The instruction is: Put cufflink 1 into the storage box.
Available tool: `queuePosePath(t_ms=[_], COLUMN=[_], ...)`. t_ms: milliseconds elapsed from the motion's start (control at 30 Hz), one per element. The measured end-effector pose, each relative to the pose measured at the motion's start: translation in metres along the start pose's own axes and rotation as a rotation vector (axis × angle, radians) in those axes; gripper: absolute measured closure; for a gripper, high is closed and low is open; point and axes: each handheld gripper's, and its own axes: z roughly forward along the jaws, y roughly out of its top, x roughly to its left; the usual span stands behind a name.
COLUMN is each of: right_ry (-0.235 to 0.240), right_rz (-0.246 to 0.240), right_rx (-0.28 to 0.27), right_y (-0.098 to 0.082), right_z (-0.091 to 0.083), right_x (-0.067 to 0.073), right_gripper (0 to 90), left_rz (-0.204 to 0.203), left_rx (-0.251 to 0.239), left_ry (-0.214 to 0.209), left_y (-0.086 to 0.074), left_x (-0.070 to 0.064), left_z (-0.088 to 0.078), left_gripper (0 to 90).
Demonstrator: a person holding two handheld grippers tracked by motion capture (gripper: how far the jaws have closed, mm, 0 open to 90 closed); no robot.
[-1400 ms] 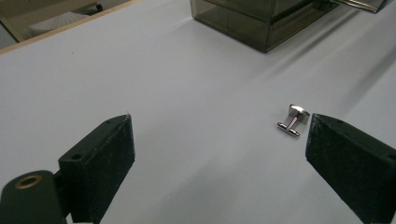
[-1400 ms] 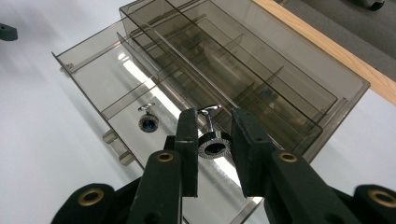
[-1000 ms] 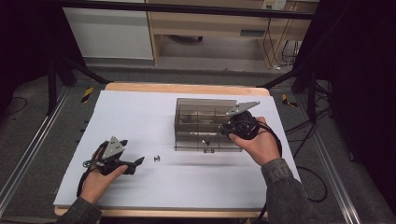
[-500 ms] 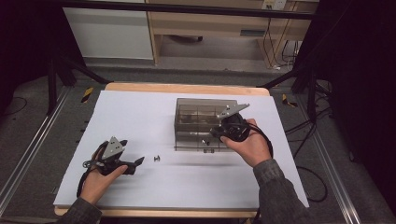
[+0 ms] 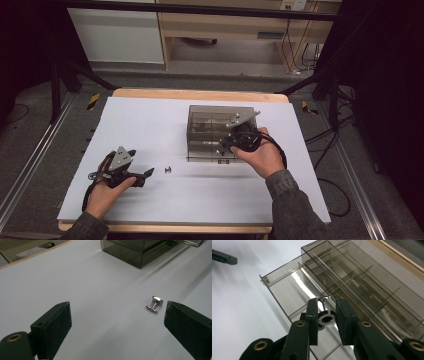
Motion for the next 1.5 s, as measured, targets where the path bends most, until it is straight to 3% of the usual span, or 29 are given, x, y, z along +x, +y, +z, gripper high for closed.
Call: queuePosePath(t_ms=[233,1100,1333,1500], right_ry=[0.008,-0.04,-0.039,-0.03], right_rz=[0.002,0.035,0.033,0.049], right_rx=[-0.005,0.119,0.132,0.109], right_y=[0.001,-0.011,-0.01,-0.009], right_z=[0.004,0.025,0.028,0.025], right_x=[0.0,-0.005,-0.005,-0.005], right_gripper=[73.2,73.0,72.4,68.9], left_rz=[0.001,0.008,0.011,0.009], left_rx=[0.002,0.007,0.007,0.005], left_ry=[0.006,0.001,-0.004,-0.003], left_y=[0.0,0.0,0.001,0.002], left_x=[0.0,-0.003,-0.004,-0.003], left_z=[0.0,0.001,0.001,0.001], left_gripper=[7.4,7.4,7.4,7.4])
